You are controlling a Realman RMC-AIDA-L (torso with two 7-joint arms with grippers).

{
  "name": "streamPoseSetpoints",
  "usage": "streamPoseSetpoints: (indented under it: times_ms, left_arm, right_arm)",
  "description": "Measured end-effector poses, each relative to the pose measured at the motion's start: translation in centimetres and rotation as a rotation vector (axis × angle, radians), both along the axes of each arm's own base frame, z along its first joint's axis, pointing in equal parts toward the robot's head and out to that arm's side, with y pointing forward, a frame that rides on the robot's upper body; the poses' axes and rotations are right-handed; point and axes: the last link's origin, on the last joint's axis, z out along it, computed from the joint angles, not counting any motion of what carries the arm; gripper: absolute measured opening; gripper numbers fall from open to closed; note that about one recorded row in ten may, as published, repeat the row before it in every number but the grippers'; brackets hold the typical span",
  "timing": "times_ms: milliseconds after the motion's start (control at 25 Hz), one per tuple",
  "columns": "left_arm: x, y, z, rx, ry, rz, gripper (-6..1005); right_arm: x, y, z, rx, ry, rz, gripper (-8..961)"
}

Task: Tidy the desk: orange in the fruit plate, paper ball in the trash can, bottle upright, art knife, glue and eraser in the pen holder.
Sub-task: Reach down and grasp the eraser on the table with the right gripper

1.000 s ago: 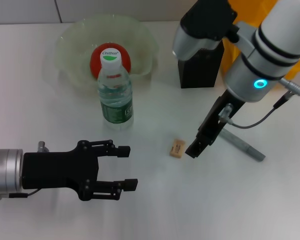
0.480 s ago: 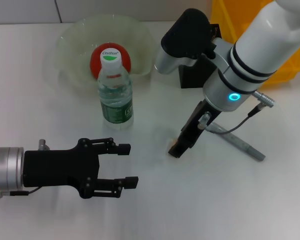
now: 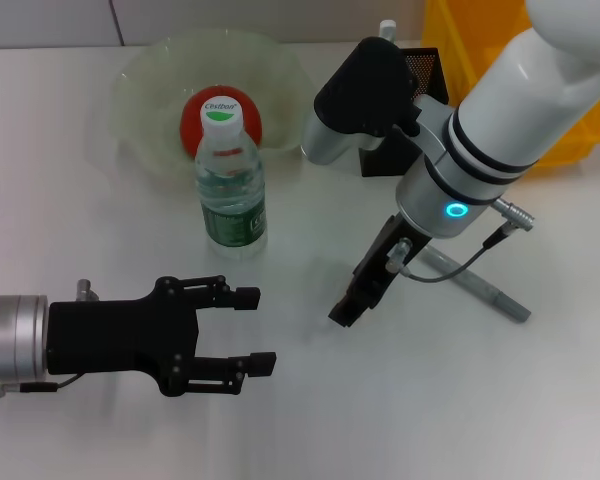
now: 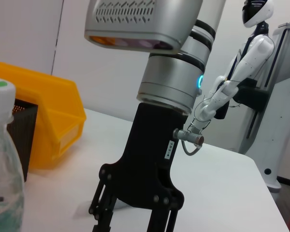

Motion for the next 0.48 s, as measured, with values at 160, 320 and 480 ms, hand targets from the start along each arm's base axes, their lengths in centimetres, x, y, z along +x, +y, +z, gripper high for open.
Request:
streamPoseSetpoints:
  times_ms: [160, 320, 480]
  left_arm:
    - [-0.03, -0.06, -0.07, 0.0, -0.001, 0.003, 783]
    - [-0.13, -0.03, -0.15, 0.006, 0.004, 0.008, 783]
    - [-0.12, -0.06, -0.22, 0.007, 0.004, 0.009, 783]
  right_arm:
    - [0.28, -0.03, -0.09, -0.004, -0.009, -0.007, 681]
    - [0.31, -0.03, -0.11, -0.004, -0.01, -0.007, 676]
    - [0.43, -0.06, -0.15, -0.007, -0.014, -0.009, 506]
